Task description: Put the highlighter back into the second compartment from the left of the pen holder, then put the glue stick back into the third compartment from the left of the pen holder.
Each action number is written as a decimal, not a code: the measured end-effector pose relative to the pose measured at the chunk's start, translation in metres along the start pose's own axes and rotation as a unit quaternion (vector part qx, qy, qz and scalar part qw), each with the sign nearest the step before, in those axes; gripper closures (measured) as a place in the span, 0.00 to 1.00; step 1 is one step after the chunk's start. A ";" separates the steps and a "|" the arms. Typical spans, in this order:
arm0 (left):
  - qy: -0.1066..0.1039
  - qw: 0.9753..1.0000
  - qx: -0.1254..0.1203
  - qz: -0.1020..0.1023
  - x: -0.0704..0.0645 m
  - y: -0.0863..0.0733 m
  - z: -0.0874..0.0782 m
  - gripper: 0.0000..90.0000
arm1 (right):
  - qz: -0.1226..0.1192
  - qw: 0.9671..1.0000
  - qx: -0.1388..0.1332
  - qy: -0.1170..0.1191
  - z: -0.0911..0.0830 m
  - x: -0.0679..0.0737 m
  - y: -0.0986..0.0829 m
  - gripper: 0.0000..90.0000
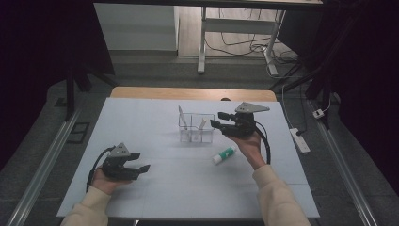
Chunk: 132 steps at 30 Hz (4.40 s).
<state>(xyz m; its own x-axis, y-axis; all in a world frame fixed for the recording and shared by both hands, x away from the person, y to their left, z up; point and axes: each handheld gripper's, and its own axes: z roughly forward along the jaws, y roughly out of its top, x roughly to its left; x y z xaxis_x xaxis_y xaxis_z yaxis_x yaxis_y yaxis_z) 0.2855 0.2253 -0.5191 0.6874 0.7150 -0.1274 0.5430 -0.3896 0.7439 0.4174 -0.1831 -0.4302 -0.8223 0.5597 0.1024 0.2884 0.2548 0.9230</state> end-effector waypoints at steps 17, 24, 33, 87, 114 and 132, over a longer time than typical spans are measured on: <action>-0.003 1.000 0.001 0.000 0.001 0.000 0.001 0.35 | -0.034 0.998 0.049 0.004 -0.016 -0.002 -0.022 0.49; -0.004 1.000 0.002 0.002 0.000 0.000 0.001 0.35 | -0.061 0.995 0.078 0.014 -0.023 0.000 -0.028 0.47; -0.004 1.000 0.002 0.001 0.000 0.000 0.001 0.35 | -0.103 0.986 0.121 0.042 -0.026 0.000 -0.031 0.44; -0.006 1.000 0.007 0.003 0.000 -0.002 0.000 0.35 | -0.256 0.913 0.287 0.139 0.014 -0.004 -0.039 0.36; -0.010 1.000 0.015 0.004 0.001 -0.002 0.002 0.35 | -0.296 0.871 0.352 0.171 0.034 0.008 -0.062 0.57; -0.009 1.000 0.016 0.005 0.000 -0.002 0.002 0.35 | -0.295 0.882 0.330 0.158 0.026 0.008 -0.063 0.72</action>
<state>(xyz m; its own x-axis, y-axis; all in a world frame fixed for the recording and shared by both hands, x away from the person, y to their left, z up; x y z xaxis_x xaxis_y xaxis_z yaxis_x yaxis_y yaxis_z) 0.2858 0.2251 -0.5219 0.7009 0.7009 -0.1321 0.5513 -0.4148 0.7239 0.4055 -0.1739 -0.4972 -0.9906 -0.0463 -0.1291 -0.0993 0.8911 0.4428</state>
